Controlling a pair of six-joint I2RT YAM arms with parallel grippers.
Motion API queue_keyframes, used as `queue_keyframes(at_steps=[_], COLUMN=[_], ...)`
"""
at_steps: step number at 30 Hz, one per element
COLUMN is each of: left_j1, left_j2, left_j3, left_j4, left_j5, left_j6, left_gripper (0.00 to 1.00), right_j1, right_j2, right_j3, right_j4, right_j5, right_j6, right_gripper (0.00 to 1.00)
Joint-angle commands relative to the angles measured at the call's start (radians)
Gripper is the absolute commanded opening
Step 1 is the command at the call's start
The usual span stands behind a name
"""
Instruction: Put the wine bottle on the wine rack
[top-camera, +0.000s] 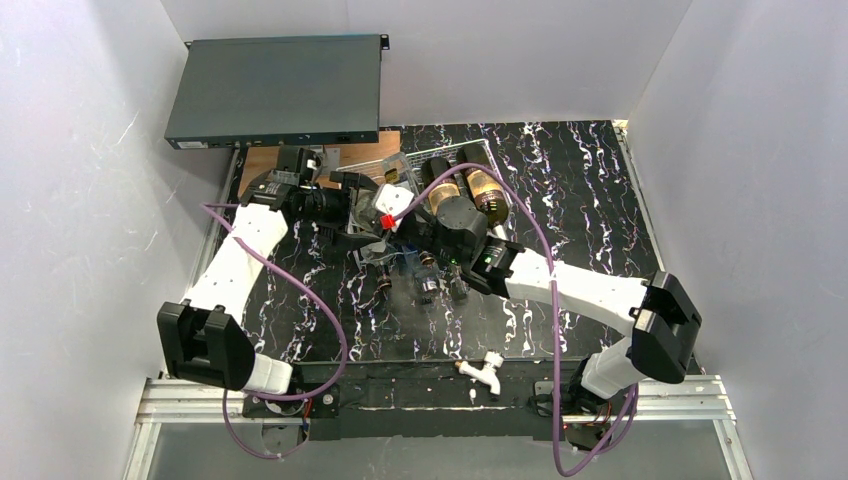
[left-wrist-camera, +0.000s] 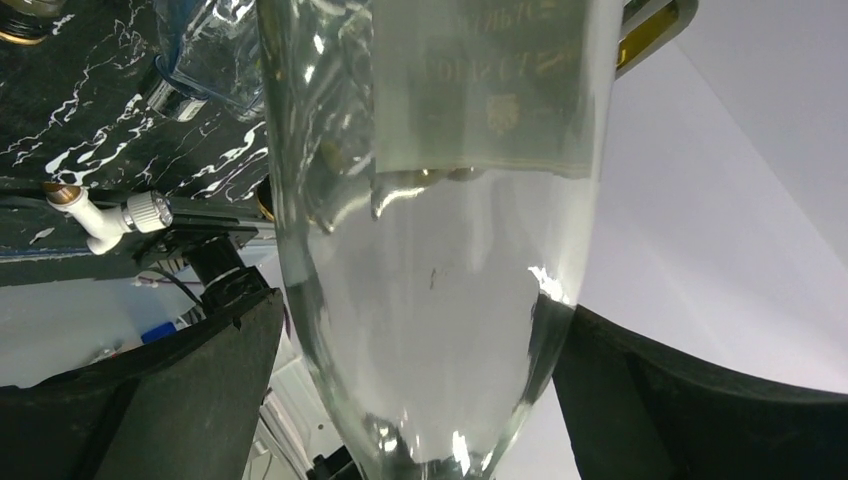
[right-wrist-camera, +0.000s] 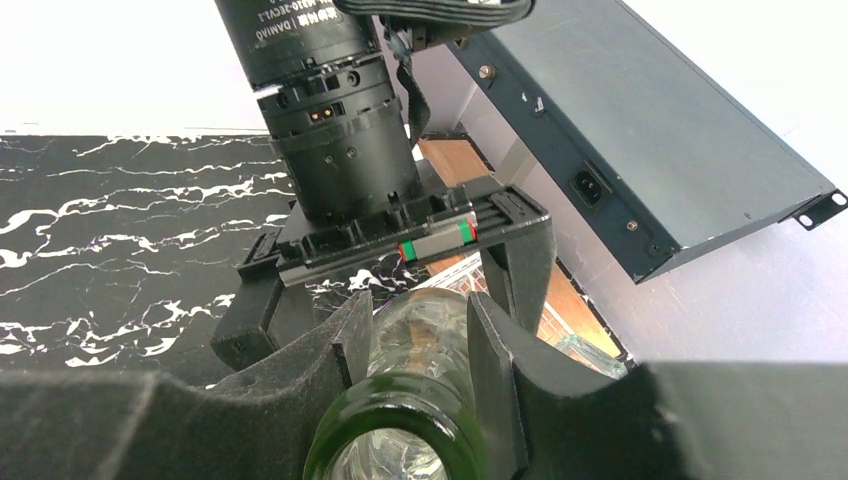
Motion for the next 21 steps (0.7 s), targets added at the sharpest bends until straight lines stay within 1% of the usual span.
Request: queue_keyframes(at_steps=[1, 6, 7, 10, 12, 15, 16, 19, 21], left_j1=[-0.035, -0.042, -0.045, -0.046, -0.045, -0.046, -0.045, -0.047, -0.046], left_j2=[0.025, 0.017, 0.017, 0.007, -0.013, -0.043, -0.053, -0.071, -0.085], left_j3=[0.032, 0.008, -0.004, -0.05, -0.088, -0.137, -0.147, -0.174, -0.189], left_j4=[-0.053, -0.036, -0.027, 0.01, 0.054, 0.113, 0.127, 0.157, 0.172], left_j5=[0.05, 0.015, 0.018, 0.021, 0.009, -0.009, -0.012, -0.015, -0.02], left_j6=[0.033, 0.04, 0.041, 0.035, 0.021, 0.014, 0.014, 0.015, 0.018], left_gripper=[0.99, 0.99, 0.96, 0.82, 0.71, 0.56, 0.51, 0.3, 0.17], right_j1=[0.038, 0.05, 0.053, 0.059, 0.064, 0.069, 0.072, 0.08, 0.086], right_j2=[0.041, 0.043, 0.043, 0.043, 0.043, 0.04, 0.037, 0.026, 0.015], right_j3=[0.024, 0.026, 0.024, 0.019, 0.013, 0.007, 0.008, 0.003, 0.001], right_j4=[-0.156, -0.16, -0.161, -0.161, -0.16, -0.157, -0.161, -0.173, -0.185], right_j5=[-0.084, -0.073, -0.07, -0.06, -0.053, -0.043, -0.04, -0.033, -0.027], right_j6=[0.12, 0.118, 0.118, 0.119, 0.12, 0.121, 0.122, 0.124, 0.132], right_gripper=[0.01, 0.01, 0.01, 0.01, 0.02, 0.07, 0.1, 0.19, 0.29])
